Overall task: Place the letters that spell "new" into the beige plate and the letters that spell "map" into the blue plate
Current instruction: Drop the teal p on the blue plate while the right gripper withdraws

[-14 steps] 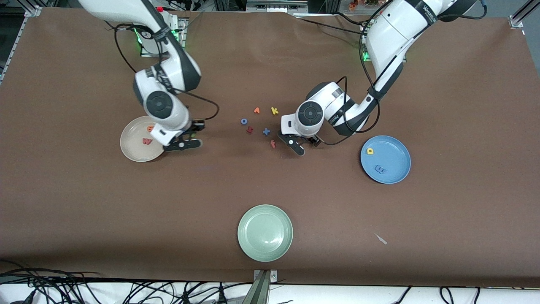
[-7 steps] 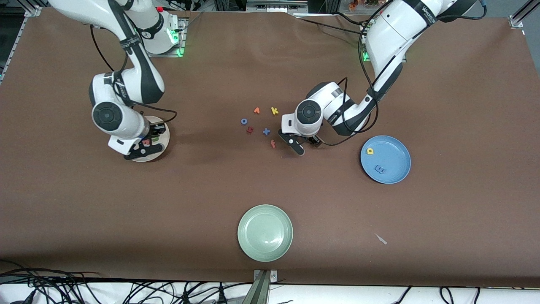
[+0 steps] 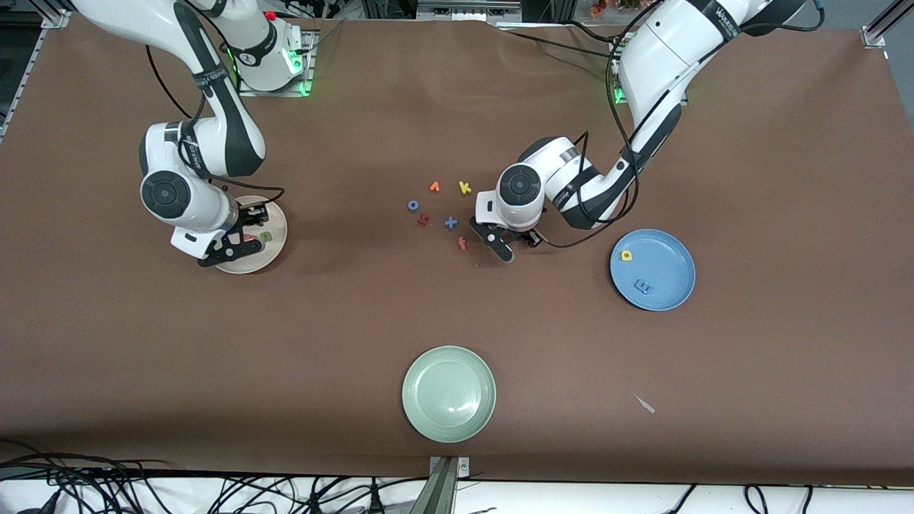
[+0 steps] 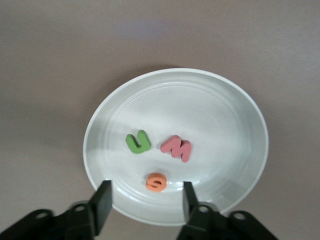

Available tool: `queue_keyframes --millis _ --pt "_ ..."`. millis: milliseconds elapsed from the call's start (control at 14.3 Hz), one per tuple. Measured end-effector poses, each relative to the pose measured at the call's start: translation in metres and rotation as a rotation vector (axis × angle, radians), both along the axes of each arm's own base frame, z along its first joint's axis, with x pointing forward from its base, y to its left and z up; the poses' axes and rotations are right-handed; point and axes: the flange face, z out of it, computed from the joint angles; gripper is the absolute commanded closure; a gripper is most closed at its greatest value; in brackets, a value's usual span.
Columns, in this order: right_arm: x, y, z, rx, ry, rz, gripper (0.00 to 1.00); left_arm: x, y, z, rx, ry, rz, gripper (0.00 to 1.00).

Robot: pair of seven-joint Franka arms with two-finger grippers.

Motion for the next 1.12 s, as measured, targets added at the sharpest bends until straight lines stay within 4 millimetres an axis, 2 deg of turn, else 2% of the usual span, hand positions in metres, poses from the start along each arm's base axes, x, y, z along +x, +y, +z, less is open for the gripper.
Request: queue_keyframes --millis 210,490,630,839,979,1119 --pt "0.018 0.006 0.05 -0.006 0.022 -0.006 0.0 0.02 0.017 0.019 0.032 -0.004 0.033 0.85" --pt "0.036 0.014 0.117 0.024 0.09 -0.069 0.0 0.048 0.038 0.077 0.115 0.004 0.065 0.85" --pt "0.043 0.016 0.145 0.029 0.095 -0.087 0.0 0.065 0.057 0.101 0.131 0.014 0.046 0.85" --pt "0.05 0.012 0.176 0.029 0.088 -0.103 0.0 0.102 0.116 0.114 0.113 0.04 0.006 0.85" --pt "0.056 -0.002 0.191 0.035 0.067 -0.127 0.0 0.122 0.167 0.113 0.096 0.063 -0.008 0.84" --pt "0.059 -0.01 0.203 0.028 0.043 -0.132 0.0 0.13 0.204 0.101 0.09 0.097 -0.003 0.84"
